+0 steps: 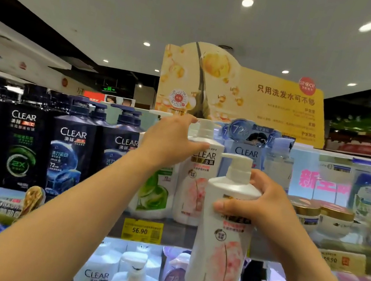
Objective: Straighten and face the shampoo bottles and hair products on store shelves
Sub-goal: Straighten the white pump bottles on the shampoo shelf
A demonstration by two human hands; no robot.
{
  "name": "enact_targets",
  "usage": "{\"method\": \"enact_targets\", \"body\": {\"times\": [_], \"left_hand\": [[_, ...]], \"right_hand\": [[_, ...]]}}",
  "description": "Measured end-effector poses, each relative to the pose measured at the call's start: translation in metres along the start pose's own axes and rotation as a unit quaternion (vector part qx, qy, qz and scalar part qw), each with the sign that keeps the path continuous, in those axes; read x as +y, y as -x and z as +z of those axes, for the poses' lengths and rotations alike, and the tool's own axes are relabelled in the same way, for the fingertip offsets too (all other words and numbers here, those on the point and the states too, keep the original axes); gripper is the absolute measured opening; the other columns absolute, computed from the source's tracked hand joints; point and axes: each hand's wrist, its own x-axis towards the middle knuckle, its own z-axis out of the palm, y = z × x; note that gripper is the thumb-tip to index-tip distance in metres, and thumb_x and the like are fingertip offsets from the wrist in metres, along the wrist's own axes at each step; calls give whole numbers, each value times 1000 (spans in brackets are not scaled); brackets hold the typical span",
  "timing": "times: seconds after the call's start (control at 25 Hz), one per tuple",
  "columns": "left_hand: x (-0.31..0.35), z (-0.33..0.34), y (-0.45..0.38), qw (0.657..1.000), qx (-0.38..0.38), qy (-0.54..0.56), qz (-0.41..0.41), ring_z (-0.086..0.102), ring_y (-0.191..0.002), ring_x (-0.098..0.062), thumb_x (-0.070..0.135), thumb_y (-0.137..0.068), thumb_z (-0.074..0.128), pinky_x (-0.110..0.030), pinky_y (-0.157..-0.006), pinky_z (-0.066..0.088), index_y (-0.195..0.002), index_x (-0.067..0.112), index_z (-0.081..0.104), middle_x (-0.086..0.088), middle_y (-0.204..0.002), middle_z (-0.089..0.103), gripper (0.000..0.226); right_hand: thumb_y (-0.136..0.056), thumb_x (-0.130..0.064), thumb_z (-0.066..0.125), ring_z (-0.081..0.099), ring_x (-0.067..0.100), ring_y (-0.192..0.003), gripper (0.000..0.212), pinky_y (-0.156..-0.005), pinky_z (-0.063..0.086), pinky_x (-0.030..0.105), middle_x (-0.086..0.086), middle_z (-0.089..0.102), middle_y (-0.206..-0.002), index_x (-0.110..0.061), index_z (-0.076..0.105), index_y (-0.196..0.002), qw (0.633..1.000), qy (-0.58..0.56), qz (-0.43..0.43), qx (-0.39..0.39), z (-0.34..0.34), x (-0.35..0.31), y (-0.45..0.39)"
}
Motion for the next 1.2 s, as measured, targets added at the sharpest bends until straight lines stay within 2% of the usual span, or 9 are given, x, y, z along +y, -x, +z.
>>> {"method": "enact_targets", "body": {"times": [0.08, 0.2, 0.36, 0.56, 0.76, 0.84, 0.92, 1.0, 1.2], "left_hand": [[-5, -4, 3, 998, 50, -19, 21, 59, -113, -18, 62, -81, 64, -36, -81, 52, -132, 23, 55, 2, -127, 64, 64], [-16, -8, 16, 982, 176, -66, -2, 59, -104, -22, 60, -80, 65, -32, -68, 45, -120, 24, 59, 0, -115, 62, 54], [-35, -3, 28, 986, 79, -67, -128, 52, -113, -28, 66, -72, 67, -42, -77, 47, -130, 24, 38, -6, -126, 52, 77], [-52, -4, 24, 991, 52, -36, -120, 61, -102, -28, 66, -70, 71, -40, -70, 52, -126, 19, 29, -7, -119, 62, 85], [-56, -22, 23, 994, 9, 43, -102, 62, -102, -20, 65, -58, 81, -44, -79, 56, -129, 21, 41, 3, -120, 61, 92], [-59, -27, 29, 991, -26, 96, -91, 65, -90, -11, 67, -52, 81, -41, -73, 59, -120, 28, 55, 9, -107, 66, 82], [-62, -32, 40, 985, -50, 142, -81, 66, -82, -4, 69, -48, 78, -38, -70, 60, -111, 38, 60, 18, -93, 68, 72], [-63, -37, 52, 980, -30, 183, -69, 66, -82, -1, 65, -49, 82, -37, -71, 60, -106, 42, 60, 22, -90, 68, 65], [-64, -65, 73, 957, 79, 273, -57, 69, -86, -6, 53, -56, 88, -37, -73, 61, -110, 28, 68, 11, -98, 72, 63]], "right_hand": [[-41, -27, 95, 78, 20, -78, 63, -59, 61, 29, -2, 80, -91, -33, 71, -99, 1000, -8, -6, 0, -3, 0, 0], [-42, -27, 95, 79, 21, -79, 66, -60, 61, 28, -1, 80, -92, -31, 71, -103, 1000, -12, -14, -5, -3, 1, -1], [-44, -28, 96, 79, 22, -82, 64, -63, 62, 30, -1, 80, -94, -29, 71, -103, 1000, -4, -18, -8, 4, 2, -9], [-46, -26, 96, 79, 26, -83, 59, -66, 63, 35, 2, 80, -97, -34, 73, -100, 999, -7, -37, -14, 11, -6, -18], [-48, -24, 94, 79, 26, -81, 58, -62, 62, 29, 3, 81, -94, -29, 74, -102, 998, -10, -60, -10, 18, -23, -24], [-51, -20, 94, 79, 24, -80, 57, -60, 61, 27, 2, 81, -93, -26, 72, -104, 998, 1, -69, -5, 22, -32, -24], [-56, -16, 93, 79, 21, -78, 54, -59, 60, 25, 0, 81, -90, -24, 70, -105, 997, 9, -75, 0, 28, -41, -24], [-60, -9, 92, 78, 20, -75, 52, -57, 59, 24, -1, 80, -87, -20, 69, -106, 997, 12, -80, 7, 35, -49, -23], [-66, -7, 87, 78, 20, -75, 46, -57, 59, 24, -1, 80, -88, -19, 70, -108, 996, 2, -91, 18, 51, -62, -20]]}}
